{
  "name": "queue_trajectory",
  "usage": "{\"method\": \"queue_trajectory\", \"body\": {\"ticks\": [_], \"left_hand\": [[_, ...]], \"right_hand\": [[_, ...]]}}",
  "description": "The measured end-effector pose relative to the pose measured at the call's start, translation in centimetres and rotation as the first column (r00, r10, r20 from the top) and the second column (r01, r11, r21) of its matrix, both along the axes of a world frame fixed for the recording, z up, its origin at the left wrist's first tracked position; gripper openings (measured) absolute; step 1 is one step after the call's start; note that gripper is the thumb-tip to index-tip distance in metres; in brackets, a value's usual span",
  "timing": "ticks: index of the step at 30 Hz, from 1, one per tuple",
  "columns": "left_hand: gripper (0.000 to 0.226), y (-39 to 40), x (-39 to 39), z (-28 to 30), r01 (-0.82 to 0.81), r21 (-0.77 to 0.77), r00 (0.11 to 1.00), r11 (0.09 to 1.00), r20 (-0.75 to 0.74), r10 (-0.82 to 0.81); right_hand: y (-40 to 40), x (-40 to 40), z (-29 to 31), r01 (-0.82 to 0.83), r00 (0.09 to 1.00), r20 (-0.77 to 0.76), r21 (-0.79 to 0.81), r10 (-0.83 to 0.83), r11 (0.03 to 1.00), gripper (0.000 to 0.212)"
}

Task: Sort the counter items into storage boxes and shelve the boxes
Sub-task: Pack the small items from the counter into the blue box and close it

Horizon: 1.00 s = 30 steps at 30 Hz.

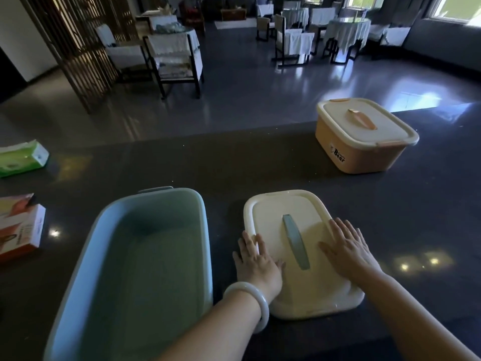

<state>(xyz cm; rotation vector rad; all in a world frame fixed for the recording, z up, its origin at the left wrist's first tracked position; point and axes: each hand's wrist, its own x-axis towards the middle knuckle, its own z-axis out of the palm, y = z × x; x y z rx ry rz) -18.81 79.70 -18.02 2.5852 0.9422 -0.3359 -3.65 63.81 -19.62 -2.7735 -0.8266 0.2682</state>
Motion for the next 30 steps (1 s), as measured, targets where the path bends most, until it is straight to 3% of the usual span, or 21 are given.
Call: {"method": "queue_trajectory", "body": {"ticks": [3, 5, 8, 12, 20, 26, 30], "left_hand": [[0.071, 1.5, 0.8, 2.5, 0.055, -0.021, 0.998, 0.998, -0.017, -0.056], [0.062, 2.8, 0.9, 4.6, 0.118, -0.001, 0.992, 0.993, 0.050, -0.118], [0.045, 5.5, 0.0, 7.5, 0.200, 0.211, 0.942, 0.957, 0.228, -0.247], [0.042, 10.0, -2.9, 10.5, 0.126, 0.421, 0.901, 0.898, 0.329, -0.281], [0.044, 19.3, -15.1, 12.0, -0.073, 0.577, 0.981, 0.813, 0.190, -0.047], [0.047, 24.0, -25.3, 11.0, -0.207, 0.508, 0.975, 0.836, 0.172, 0.137], [0.047, 26.7, -32.4, 9.6, -0.264, 0.453, 0.964, 0.852, 0.164, 0.212]], "right_hand": [[2.6, 0.2, 3.0, -0.032, 0.999, 0.020, -0.022, 0.033, 0.999, 0.073], [5.1, 0.1, 5.5, -0.092, 0.995, 0.030, -0.003, 0.092, 0.996, 0.071], [9.3, -0.6, 9.1, -0.204, 0.978, 0.066, 0.055, 0.200, 0.978, 0.064], [15.7, -2.6, 12.5, -0.363, 0.931, 0.087, 0.113, 0.355, 0.925, 0.060], [27.9, -11.1, 14.3, -0.681, 0.732, 0.089, 0.105, 0.675, 0.725, 0.052], [35.1, -21.2, 14.5, -0.777, 0.629, 0.063, 0.061, 0.775, 0.626, 0.046], [38.8, -28.8, 13.9, -0.773, 0.633, 0.028, 0.054, 0.773, 0.632, 0.051]]}}
